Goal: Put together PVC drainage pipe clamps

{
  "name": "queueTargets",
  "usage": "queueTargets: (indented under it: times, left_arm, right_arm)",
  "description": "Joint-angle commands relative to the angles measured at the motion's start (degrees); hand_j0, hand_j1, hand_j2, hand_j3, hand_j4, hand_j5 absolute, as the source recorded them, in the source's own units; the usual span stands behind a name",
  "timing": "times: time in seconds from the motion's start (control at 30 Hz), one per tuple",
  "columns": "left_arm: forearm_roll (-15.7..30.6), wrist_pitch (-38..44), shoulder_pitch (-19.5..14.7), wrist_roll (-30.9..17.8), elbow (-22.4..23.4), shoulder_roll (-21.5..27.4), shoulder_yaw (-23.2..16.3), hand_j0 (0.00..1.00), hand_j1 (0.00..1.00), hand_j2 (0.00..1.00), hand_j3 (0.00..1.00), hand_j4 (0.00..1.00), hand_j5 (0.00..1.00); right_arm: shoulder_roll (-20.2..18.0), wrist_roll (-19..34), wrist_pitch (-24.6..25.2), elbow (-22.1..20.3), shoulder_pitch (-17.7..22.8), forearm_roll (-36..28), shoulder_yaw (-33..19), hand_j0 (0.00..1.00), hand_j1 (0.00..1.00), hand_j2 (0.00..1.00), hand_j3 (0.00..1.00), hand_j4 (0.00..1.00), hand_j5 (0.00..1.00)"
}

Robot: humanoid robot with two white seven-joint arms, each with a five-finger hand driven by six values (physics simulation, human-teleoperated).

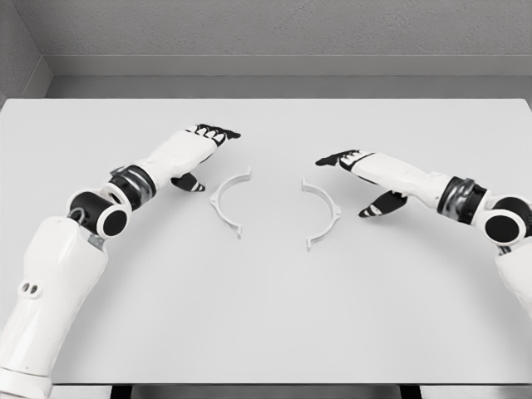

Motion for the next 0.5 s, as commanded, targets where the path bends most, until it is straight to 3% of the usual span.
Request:
queueTargets:
  times: [0.0,0.47]
  left_arm:
    - [0.1,0.06,0.0,0.0,-0.64,0.06,-0.05,1.0,1.0,1.0,1.0,1.0,1.0]
    - [0.1,-0.29,0.79,0.0,-1.87,-0.02,-0.14,1.0,1.0,1.0,1.0,1.0,1.0]
  right_arm:
    - [0.51,-0.04,0.16,0.69,0.0,-0.37,0.09,1.0,1.0,1.0,1.0,1.0,1.0]
    - [3.32,0.14,0.25,1.31,-0.62,-0.29,0.26,1.0,1.0,1.0,1.0,1.0,1.0]
